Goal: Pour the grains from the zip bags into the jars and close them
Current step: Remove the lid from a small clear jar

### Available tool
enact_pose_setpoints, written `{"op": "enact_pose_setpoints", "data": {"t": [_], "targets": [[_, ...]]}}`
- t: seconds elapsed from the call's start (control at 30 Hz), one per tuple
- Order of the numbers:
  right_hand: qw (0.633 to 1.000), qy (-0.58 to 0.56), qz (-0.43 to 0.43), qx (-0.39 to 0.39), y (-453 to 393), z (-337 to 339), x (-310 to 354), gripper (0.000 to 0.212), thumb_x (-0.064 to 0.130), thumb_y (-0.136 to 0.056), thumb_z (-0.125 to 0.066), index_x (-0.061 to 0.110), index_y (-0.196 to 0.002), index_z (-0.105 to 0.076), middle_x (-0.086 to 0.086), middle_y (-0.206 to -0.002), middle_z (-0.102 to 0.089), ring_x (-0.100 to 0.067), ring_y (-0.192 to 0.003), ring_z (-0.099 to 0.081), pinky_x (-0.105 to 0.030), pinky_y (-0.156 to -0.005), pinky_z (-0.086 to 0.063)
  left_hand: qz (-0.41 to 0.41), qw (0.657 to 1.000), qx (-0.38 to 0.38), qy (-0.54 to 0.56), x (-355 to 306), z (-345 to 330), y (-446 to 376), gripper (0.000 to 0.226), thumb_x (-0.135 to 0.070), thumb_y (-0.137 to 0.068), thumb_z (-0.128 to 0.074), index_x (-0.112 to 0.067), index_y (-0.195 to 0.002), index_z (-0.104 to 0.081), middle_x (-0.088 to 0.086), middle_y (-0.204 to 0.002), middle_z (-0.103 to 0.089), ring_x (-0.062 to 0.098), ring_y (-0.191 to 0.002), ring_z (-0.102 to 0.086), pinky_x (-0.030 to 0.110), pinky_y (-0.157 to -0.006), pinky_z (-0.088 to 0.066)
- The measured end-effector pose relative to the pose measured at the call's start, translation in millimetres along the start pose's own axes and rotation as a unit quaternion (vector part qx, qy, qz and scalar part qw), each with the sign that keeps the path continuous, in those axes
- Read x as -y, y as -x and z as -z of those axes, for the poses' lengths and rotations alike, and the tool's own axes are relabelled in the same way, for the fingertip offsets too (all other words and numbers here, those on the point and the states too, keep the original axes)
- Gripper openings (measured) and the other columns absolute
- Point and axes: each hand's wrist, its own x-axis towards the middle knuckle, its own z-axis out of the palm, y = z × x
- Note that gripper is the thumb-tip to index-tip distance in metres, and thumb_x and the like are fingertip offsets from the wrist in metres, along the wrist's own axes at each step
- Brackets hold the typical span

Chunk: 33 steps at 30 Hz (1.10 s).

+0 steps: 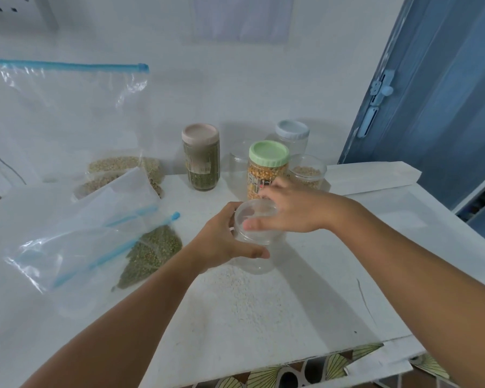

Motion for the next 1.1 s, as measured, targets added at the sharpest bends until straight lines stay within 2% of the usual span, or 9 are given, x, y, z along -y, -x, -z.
{"op": "enact_pose_setpoints", "data": {"t": [0.13, 0.23, 0.3, 0.5, 0.63, 0.7, 0.9, 1.03, 1.1], "targets": [[0.99, 0.086, -0.024, -0.11, -0.1, -12.9, 17.0, 0.094, 0.105, -0.067, -0.036, 0.024, -0.111, -0.055, 0.004, -0.108, -0.063, -0.021, -0.1, -0.062, -0.039, -0.073, -0.052, -0.004, 1.0, 0.002, 0.004, -0.3, 0.2, 0.8, 0.094, -0.027, -0.054, -0.105, -0.041, -0.132, -0.055, -0.024, -0.122, -0.067, -0.002, -0.115, -0.064, 0.025, -0.095, -0.055], [0.998, 0.053, 0.014, 0.012, 3.2, -0.3, 12.8, 0.097, 0.085, -0.08, -0.057, 0.032, -0.158, -0.033, 0.002, -0.16, -0.035, -0.027, -0.149, -0.031, -0.049, -0.111, -0.042, -0.005, 1.0, 0.0, 0.001, -0.6, -1.7, 0.8, 0.098, -0.032, -0.052, -0.105, -0.04, -0.135, -0.054, -0.022, -0.128, -0.064, -0.002, -0.121, -0.06, 0.025, -0.102, -0.051], [0.996, 0.012, 0.024, 0.081, 7.8, 10.9, 8.3, 0.108, 0.078, -0.082, -0.064, 0.037, -0.166, -0.009, 0.008, -0.172, -0.008, -0.025, -0.159, -0.007, -0.053, -0.124, -0.026, -0.002, 1.0, -0.001, -0.006, -1.0, -2.1, 1.5, 0.101, -0.035, -0.052, -0.105, -0.038, -0.137, -0.052, -0.021, -0.132, -0.062, 0.0, -0.124, -0.057, 0.025, -0.103, -0.048], [0.994, 0.078, -0.035, -0.07, 2.8, -7.9, 24.8, 0.114, 0.104, -0.067, -0.041, 0.021, -0.145, -0.046, -0.004, -0.144, -0.05, -0.026, -0.125, -0.052, -0.046, -0.094, -0.051, 0.005, 1.0, 0.008, 0.01, -2.2, 0.1, 3.3, 0.097, -0.025, -0.056, -0.104, -0.04, -0.137, -0.052, -0.022, -0.131, -0.062, -0.001, -0.121, -0.06, 0.022, -0.091, -0.054], [0.998, 0.033, 0.045, 0.022, 7.1, 3.5, 18.4, 0.103, 0.076, -0.083, -0.064, 0.027, -0.163, -0.021, 0.005, -0.166, -0.022, -0.024, -0.153, -0.022, -0.047, -0.119, -0.034, -0.004, 1.0, 0.001, 0.001, -2.2, -1.4, 2.6, 0.1, -0.029, -0.055, -0.105, -0.039, -0.139, -0.051, -0.023, -0.132, -0.062, -0.005, -0.122, -0.057, 0.014, -0.092, -0.046], [0.998, 0.001, 0.039, 0.059, 9.8, 8.5, 14.4, 0.115, 0.082, -0.08, -0.062, 0.029, -0.167, -0.007, 0.011, -0.173, -0.004, -0.019, -0.159, -0.006, -0.048, -0.126, -0.023, -0.002, 1.0, 0.001, -0.002, -1.9, -0.6, 3.1, 0.101, -0.031, -0.056, -0.104, -0.039, -0.14, -0.05, -0.022, -0.134, -0.06, -0.003, -0.125, -0.056, 0.016, -0.094, -0.046], [0.997, 0.049, -0.029, -0.044, 0.6, -9.0, 17.5, 0.115, 0.102, -0.069, -0.041, 0.022, -0.152, -0.038, -0.005, -0.156, -0.034, -0.027, -0.136, -0.045, -0.05, -0.102, -0.048, -0.006, 1.0, 0.011, 0.008, -0.8, -1.1, 3.9, 0.094, -0.021, -0.058, -0.103, -0.041, -0.134, -0.052, -0.023, -0.125, -0.065, -0.006, -0.115, -0.062, 0.017, -0.089, -0.054], [0.997, -0.009, 0.057, 0.044, 6.3, 4.9, 13.3, 0.108, 0.07, -0.084, -0.069, 0.027, -0.165, -0.012, 0.012, -0.167, -0.01, -0.017, -0.154, -0.019, -0.043, -0.12, -0.034, -0.005, 1.0, 0.006, -0.009, -2.1, -1.4, 3.4, 0.099, -0.031, -0.057, -0.104, -0.039, -0.14, -0.049, -0.023, -0.135, -0.059, -0.007, -0.126, -0.054, 0.013, -0.093, -0.043], [0.997, -0.017, 0.048, 0.052, 6.7, 6.7, 12.6, 0.118, 0.08, -0.08, -0.066, 0.029, -0.166, -0.004, 0.016, -0.169, -0.001, -0.016, -0.157, -0.011, -0.045, -0.123, -0.029, -0.005, 1.0, 0.006, -0.012, -1.8, -0.1, 3.4, 0.1, -0.031, -0.057, -0.104, -0.038, -0.141, -0.049, -0.021, -0.135, -0.059, -0.005, -0.125, -0.055, 0.014, -0.093, -0.045]]}}
